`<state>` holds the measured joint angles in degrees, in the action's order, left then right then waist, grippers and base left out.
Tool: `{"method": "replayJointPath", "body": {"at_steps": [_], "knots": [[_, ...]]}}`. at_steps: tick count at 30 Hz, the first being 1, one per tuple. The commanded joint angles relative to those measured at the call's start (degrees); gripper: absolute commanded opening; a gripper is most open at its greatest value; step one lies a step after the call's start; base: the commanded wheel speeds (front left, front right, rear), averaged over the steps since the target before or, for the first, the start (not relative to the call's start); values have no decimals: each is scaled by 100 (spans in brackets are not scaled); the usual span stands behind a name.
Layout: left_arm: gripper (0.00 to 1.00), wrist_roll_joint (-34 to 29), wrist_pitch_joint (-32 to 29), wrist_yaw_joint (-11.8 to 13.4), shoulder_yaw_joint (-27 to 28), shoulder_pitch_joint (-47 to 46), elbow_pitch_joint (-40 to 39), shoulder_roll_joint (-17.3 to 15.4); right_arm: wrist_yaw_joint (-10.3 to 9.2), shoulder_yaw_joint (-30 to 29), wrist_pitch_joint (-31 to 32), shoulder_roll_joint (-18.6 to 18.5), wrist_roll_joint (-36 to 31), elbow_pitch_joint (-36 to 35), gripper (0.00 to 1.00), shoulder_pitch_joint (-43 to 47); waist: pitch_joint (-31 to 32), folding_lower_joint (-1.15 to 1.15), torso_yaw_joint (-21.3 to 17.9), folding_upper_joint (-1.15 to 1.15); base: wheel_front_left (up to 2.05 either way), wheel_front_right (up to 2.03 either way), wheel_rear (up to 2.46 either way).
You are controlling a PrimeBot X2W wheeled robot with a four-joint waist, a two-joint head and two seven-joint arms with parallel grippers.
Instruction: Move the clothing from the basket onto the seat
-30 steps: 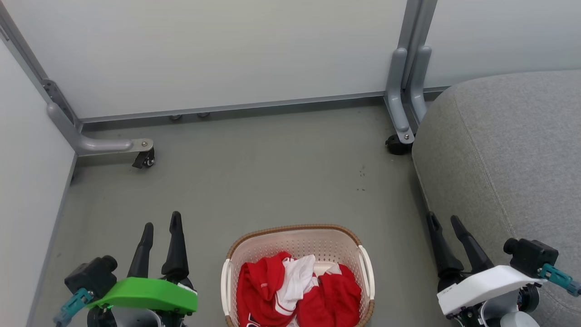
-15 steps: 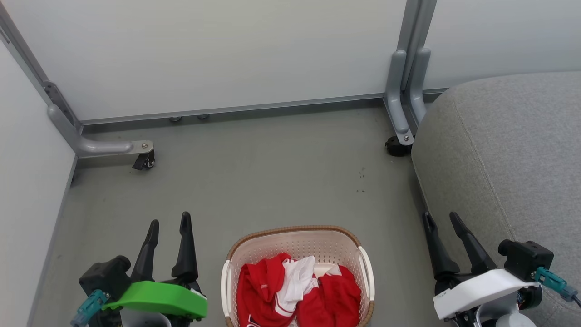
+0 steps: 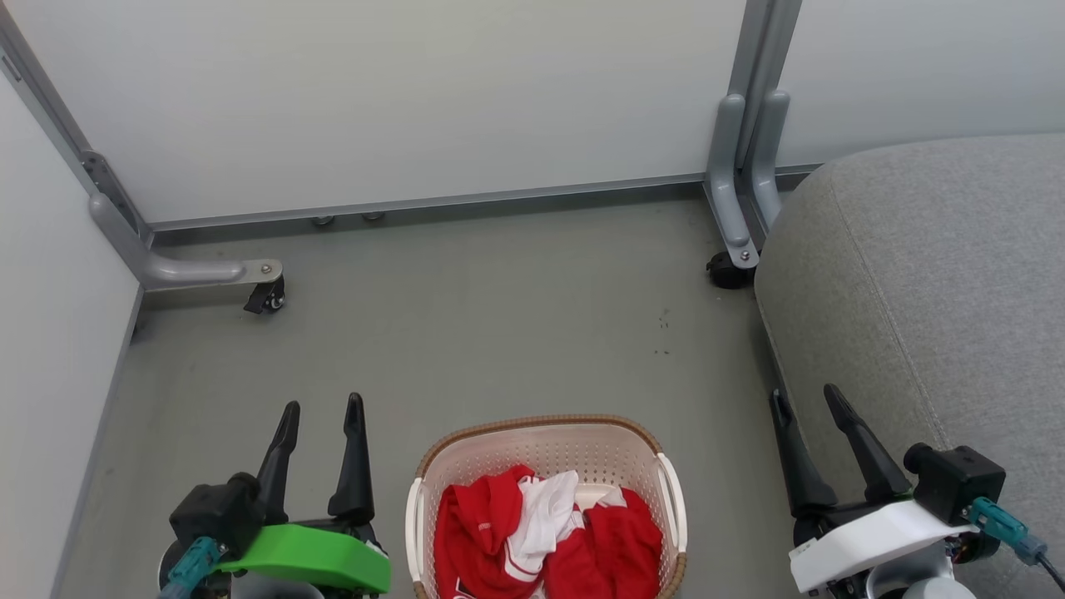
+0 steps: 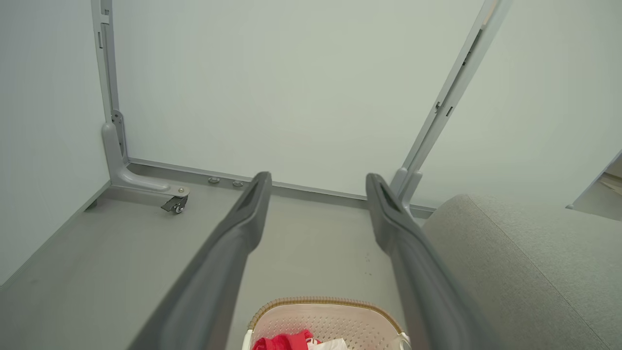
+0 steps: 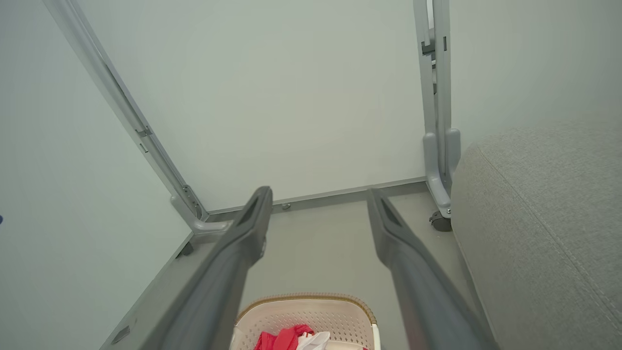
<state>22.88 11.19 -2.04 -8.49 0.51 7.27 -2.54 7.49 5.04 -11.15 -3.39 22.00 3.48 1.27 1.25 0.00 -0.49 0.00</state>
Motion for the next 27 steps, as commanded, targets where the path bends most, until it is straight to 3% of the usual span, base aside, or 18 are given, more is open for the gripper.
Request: {"method": "replayJointPath", "body": {"at_steps": [1,27], "knots": [[100,-171,48,-21,-10,22,-65,-42,0,25,-54,-19,-153,-64,100,46,3,0,-1,0,0,0,0],[100,-1222,334,-51,-105,219,-110,-49,-1,-59,-341,19,-1207,-130,100,206,54,0,-46,0,0,0,0]]}}
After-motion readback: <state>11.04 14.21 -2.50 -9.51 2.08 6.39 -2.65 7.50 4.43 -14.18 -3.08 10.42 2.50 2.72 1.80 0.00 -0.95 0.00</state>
